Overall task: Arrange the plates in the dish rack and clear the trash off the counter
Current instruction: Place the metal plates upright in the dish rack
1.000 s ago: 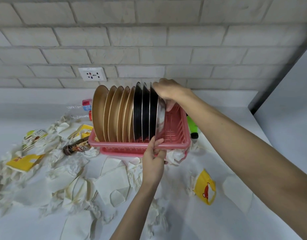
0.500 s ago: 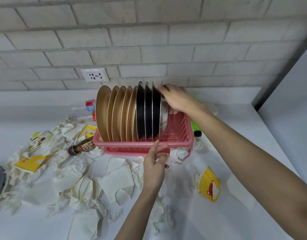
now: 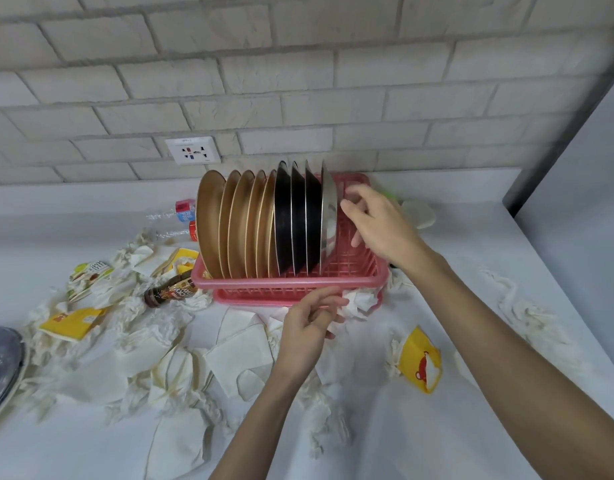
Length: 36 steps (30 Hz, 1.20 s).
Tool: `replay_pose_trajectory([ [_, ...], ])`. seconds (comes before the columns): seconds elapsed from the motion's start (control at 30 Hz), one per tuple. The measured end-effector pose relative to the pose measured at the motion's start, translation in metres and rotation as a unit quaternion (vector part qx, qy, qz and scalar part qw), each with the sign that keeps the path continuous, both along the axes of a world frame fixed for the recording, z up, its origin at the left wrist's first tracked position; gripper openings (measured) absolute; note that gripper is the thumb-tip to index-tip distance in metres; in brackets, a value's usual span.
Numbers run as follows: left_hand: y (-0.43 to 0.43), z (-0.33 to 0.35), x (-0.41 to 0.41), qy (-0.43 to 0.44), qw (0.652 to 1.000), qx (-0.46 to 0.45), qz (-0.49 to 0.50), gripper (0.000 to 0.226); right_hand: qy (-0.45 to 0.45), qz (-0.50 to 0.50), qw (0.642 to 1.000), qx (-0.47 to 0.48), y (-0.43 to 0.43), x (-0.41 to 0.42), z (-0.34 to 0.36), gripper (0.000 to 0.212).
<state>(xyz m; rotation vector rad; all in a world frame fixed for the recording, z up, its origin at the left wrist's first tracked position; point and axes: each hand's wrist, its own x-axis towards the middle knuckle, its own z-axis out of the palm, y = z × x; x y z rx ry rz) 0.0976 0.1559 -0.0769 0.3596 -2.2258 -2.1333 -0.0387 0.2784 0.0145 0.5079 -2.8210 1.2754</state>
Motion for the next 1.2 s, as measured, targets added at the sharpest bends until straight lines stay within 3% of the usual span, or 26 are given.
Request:
replay_pose_trajectory([
  [0.17, -0.035, 0.004, 0.028, -0.012, 0.999, -0.038, -0.006, 0.031, -0.03, 0.061, 0.995, -0.074, 0.006, 0.061, -0.032, 0.017],
  [0.4, -0.097, 0.002, 0.081, -0.048, 0.985, -0.164, -0.019, 0.028, -0.117, 0.136, 0.984, -0.005, -0.038, 0.121, -0.072, 0.022],
  [0.7, -0.205, -0.007, 0.134, -0.053, 0.97, -0.237, -0.011, 0.025, -0.174, 0.207, 0.961, 0.054, -0.147, 0.192, -0.097, 0.022],
  [0.9, -0.336, -0.02, 0.168, -0.046, 0.953, -0.3, 0.016, 0.022, -0.232, 0.205, 0.95, 0.024, -0.249, 0.244, -0.111, 0.017],
  [1.2, -0.578, -0.039, 0.177, -0.073, 0.891, -0.438, 0.098, 0.024, -0.271, 0.206, 0.94, 0.006, -0.378, 0.288, -0.122, 0.017],
])
